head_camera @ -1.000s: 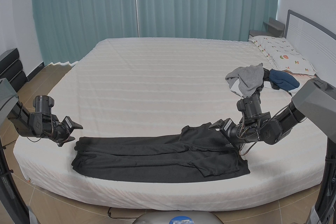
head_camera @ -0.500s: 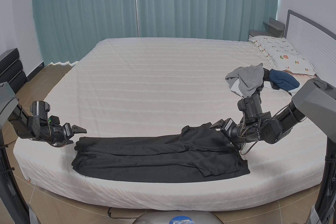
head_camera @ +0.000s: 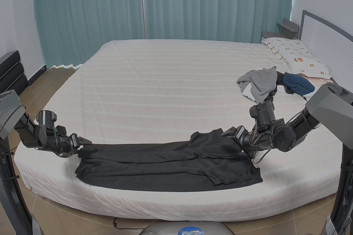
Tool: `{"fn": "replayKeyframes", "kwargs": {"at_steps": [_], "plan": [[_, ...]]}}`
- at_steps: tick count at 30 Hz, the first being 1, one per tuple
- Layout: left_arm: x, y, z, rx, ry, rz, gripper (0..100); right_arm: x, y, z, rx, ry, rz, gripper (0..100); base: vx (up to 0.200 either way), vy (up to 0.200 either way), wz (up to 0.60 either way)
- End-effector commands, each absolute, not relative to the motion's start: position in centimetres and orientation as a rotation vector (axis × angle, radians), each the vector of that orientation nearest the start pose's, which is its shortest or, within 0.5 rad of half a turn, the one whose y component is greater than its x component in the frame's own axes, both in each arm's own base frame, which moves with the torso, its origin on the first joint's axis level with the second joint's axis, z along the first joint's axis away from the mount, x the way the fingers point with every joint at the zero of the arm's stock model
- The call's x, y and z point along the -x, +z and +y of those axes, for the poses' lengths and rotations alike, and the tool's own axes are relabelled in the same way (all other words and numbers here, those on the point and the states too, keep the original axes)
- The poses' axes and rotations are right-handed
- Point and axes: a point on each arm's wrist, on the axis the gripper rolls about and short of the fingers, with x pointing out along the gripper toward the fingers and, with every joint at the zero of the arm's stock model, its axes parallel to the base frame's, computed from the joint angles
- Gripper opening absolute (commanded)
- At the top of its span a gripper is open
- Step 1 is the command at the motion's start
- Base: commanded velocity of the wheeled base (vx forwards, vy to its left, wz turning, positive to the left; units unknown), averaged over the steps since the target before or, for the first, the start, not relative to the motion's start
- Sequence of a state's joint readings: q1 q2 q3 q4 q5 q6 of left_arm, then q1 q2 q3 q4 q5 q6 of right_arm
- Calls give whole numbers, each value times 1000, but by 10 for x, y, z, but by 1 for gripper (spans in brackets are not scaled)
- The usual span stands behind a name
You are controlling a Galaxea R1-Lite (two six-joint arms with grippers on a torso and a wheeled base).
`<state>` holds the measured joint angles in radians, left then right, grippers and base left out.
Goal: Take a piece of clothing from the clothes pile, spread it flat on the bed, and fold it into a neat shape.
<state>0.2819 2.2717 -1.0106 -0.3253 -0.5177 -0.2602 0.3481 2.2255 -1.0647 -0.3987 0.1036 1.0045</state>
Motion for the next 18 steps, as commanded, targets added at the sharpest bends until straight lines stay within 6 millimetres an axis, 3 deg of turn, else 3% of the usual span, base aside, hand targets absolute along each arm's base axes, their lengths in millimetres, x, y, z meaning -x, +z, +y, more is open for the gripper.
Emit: {"fn": "replayKeyframes", "kwargs": {"at_steps": [1, 7, 18], "plan": [[-368, -3, 95, 605, -84, 909, 0, -373, 34, 138, -844, 9, 906, 100, 0, 0, 0], [-367, -1, 96, 611, -79, 909, 0, -377, 38, 135, -858, 14, 895, 100, 0, 0, 0], [-369, 56, 84, 785, -32, 793, 0, -386, 49, 144, -946, 29, 900, 100, 0, 0, 0]]}}
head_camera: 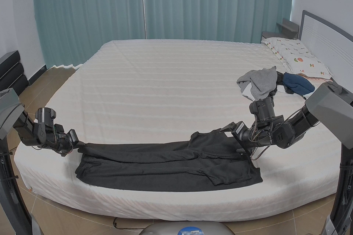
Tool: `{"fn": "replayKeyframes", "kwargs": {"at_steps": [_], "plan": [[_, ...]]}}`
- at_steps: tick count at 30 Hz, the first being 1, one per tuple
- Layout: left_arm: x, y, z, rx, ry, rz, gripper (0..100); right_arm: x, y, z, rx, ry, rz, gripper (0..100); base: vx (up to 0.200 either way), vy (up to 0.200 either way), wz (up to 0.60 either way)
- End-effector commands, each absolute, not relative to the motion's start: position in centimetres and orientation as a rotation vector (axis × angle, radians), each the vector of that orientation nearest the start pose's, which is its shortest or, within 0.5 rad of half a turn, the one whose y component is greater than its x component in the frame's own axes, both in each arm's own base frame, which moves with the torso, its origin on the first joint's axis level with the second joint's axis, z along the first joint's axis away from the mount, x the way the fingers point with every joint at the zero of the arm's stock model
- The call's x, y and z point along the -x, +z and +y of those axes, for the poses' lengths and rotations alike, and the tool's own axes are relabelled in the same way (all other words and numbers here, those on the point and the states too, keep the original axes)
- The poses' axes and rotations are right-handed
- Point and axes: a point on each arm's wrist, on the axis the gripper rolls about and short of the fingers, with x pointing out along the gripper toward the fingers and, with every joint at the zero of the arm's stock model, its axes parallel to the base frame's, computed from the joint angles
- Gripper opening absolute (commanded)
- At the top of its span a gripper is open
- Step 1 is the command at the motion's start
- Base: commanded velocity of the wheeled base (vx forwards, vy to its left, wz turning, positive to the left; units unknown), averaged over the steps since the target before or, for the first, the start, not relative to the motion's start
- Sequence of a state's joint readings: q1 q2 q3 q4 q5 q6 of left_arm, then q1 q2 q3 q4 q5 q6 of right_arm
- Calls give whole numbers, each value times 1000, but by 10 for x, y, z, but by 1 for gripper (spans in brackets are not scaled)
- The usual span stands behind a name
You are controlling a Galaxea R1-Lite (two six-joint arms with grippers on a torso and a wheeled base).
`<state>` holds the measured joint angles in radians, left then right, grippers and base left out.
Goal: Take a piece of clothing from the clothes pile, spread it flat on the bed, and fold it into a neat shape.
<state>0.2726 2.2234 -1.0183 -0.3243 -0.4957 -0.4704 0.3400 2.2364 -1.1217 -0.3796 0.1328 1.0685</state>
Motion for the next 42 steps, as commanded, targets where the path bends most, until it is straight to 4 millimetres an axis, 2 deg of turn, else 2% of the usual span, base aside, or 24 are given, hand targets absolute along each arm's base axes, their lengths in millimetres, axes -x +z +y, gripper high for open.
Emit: {"fn": "replayKeyframes", "kwargs": {"at_steps": [1, 4, 7, 16, 21, 27, 33, 38, 42], "plan": [[-369, 57, 84, 787, -31, 790, 0, -386, 49, 144, -948, 28, 900, 100, 0, 0, 0], [-369, 68, 82, 828, -22, 770, 0, -391, 38, 151, -947, 16, 926, 100, 0, 0, 0], [-370, 68, 82, 831, -22, 766, 0, -394, 29, 157, -939, 14, 939, 100, 0, 0, 0], [-370, 66, 82, 839, -25, 771, 0, -398, 30, 176, -953, -7, 963, 100, 0, 0, 0], [-371, 67, 82, 846, -23, 767, 0, -400, 29, 177, -981, -57, 967, 100, 0, 0, 0], [-375, 71, 83, 877, -11, 751, 0, -395, 17, 180, -940, -114, 967, 100, 0, 0, 0], [-375, 71, 83, 878, -11, 752, 0, -390, 16, 187, -920, -122, 979, 100, 0, 0, 0], [-375, 71, 83, 878, -11, 752, 0, -388, 32, 186, -930, -105, 957, 100, 0, 0, 0], [-375, 71, 83, 878, -11, 752, 0, -386, 29, 187, -918, -118, 979, 100, 0, 0, 0]]}}
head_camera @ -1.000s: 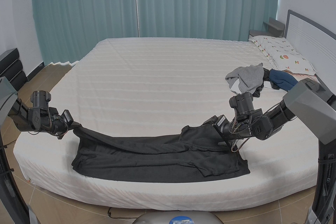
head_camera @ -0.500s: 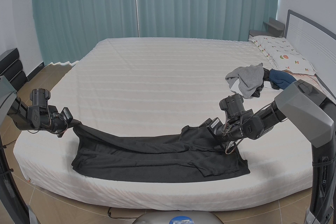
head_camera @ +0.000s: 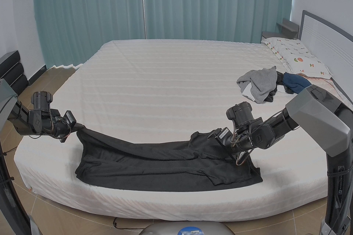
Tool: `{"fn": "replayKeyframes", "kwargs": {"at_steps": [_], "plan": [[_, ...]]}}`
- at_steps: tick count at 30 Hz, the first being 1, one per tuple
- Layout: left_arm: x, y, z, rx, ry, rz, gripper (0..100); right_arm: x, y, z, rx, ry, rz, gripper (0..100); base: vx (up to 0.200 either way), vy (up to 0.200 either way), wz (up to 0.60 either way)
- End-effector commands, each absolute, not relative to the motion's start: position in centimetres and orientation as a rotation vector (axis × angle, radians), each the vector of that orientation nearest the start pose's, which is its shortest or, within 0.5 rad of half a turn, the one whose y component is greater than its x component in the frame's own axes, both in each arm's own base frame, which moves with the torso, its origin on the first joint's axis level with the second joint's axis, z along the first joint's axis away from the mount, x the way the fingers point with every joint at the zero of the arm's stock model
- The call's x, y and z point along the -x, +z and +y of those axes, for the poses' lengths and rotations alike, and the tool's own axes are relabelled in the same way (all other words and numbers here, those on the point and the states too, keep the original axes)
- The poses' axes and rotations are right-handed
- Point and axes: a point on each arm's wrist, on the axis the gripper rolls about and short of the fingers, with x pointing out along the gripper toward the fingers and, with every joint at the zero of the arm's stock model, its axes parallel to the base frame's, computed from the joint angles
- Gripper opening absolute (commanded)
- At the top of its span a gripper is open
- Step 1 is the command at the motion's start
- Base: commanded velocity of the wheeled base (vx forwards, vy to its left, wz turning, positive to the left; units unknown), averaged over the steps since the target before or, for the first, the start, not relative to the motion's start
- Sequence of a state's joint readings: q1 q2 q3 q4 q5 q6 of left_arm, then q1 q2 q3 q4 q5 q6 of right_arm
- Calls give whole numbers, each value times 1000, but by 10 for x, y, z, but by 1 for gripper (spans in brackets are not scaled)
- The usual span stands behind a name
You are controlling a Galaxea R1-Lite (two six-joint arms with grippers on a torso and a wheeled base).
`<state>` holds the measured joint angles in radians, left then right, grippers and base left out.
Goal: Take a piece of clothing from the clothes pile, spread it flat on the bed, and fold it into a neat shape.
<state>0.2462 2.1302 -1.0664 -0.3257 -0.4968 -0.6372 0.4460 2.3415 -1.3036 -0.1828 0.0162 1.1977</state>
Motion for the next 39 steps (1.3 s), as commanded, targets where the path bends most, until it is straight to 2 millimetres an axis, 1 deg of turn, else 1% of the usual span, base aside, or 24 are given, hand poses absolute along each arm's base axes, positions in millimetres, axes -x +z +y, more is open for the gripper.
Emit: {"fn": "replayKeyframes", "kwargs": {"at_steps": [1, 3, 4, 7, 12, 16, 19, 22, 26, 27, 31, 34, 39], "plan": [[-375, 72, 83, 876, -12, 751, 0, -384, 26, 189, -911, -120, 990, 100, 0, 0, 0], [-375, 72, 83, 876, -12, 751, 0, -383, 22, 191, -902, -124, 1000, 100, 0, 0, 0], [-375, 71, 83, 876, -10, 752, 0, -381, 14, 193, -875, -143, 1007, 100, 0, 0, 0], [-375, 71, 83, 876, -10, 752, 0, -381, 6, 198, -850, -157, 1002, 100, 0, 0, 0], [-375, 72, 83, 875, -10, 750, 0, -383, 7, 198, -855, -154, 994, 100, 0, 0, 0], [-375, 72, 83, 875, -10, 750, 0, -384, 12, 196, -866, -155, 978, 100, 0, 0, 0], [-375, 72, 83, 875, -10, 750, 0, -388, 17, 192, -868, -169, 942, 100, 0, 0, 0], [-374, 73, 83, 874, -11, 747, 0, -399, 26, 180, -879, -188, 888, 100, 0, 0, 0], [-374, 73, 83, 874, -11, 747, 0, -399, 34, 165, -818, -173, 878, 100, 0, 0, 0], [-374, 74, 83, 874, -12, 746, 0, -399, 35, 164, -817, -172, 876, 100, 0, 0, 0], [-374, 74, 83, 874, -12, 746, 0, -404, 47, 147, -824, -177, 840, 100, 0, 0, 0], [-374, 74, 83, 872, -12, 746, 0, -404, 42, 137, -795, -179, 862, 100, 0, 0, 0], [-374, 74, 83, 872, -12, 746, 0, -394, 29, 133, -756, -147, 937, 100, 0, 0, 0]]}}
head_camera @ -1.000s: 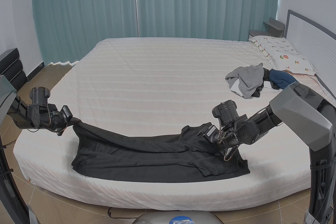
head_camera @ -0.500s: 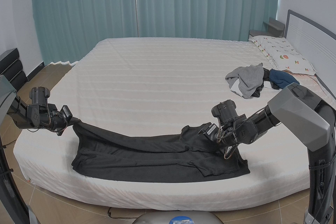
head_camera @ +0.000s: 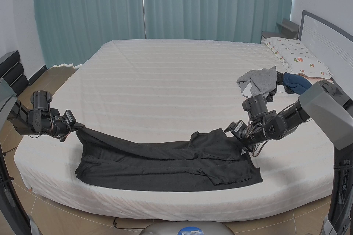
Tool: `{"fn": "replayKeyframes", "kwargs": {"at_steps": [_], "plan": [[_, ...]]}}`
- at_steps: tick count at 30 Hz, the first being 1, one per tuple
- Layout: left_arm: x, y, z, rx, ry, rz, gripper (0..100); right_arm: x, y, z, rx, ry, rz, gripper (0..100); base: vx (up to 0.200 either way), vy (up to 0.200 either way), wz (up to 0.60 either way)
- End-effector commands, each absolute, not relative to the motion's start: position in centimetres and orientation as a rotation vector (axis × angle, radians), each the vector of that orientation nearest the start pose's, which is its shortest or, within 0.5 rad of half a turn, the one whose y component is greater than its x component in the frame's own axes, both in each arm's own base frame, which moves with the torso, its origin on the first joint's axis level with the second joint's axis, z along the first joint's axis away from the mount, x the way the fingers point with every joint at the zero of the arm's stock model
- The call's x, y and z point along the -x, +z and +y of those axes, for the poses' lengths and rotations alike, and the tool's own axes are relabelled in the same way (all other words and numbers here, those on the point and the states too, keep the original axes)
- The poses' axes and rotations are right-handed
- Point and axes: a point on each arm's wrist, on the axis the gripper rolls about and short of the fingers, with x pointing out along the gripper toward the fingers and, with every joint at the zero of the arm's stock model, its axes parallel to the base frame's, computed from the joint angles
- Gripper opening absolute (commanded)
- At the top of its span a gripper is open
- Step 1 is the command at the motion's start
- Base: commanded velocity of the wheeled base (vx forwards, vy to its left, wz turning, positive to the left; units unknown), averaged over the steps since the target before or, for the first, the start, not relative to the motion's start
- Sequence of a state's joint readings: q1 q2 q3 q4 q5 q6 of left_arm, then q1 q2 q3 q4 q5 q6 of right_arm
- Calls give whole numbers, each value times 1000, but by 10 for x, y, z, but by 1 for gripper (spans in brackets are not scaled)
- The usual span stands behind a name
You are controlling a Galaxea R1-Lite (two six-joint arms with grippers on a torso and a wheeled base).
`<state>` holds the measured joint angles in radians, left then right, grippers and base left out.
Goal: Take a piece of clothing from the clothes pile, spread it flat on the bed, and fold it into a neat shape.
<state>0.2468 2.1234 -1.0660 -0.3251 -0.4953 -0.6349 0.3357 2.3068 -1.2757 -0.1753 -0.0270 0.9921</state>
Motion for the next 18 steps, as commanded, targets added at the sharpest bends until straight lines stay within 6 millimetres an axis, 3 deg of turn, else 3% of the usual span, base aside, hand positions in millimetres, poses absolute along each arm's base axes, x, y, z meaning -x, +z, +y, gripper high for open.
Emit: {"fn": "replayKeyframes", "kwargs": {"at_steps": [1, 18], "plan": [[-374, 74, 83, 872, -12, 746, 0, -392, 27, 133, -750, -140, 952, 100, 0, 0, 0], [-375, 72, 83, 874, -11, 750, 0, -395, 0, 138, -632, -76, 967, 100, 0, 0, 0]]}}
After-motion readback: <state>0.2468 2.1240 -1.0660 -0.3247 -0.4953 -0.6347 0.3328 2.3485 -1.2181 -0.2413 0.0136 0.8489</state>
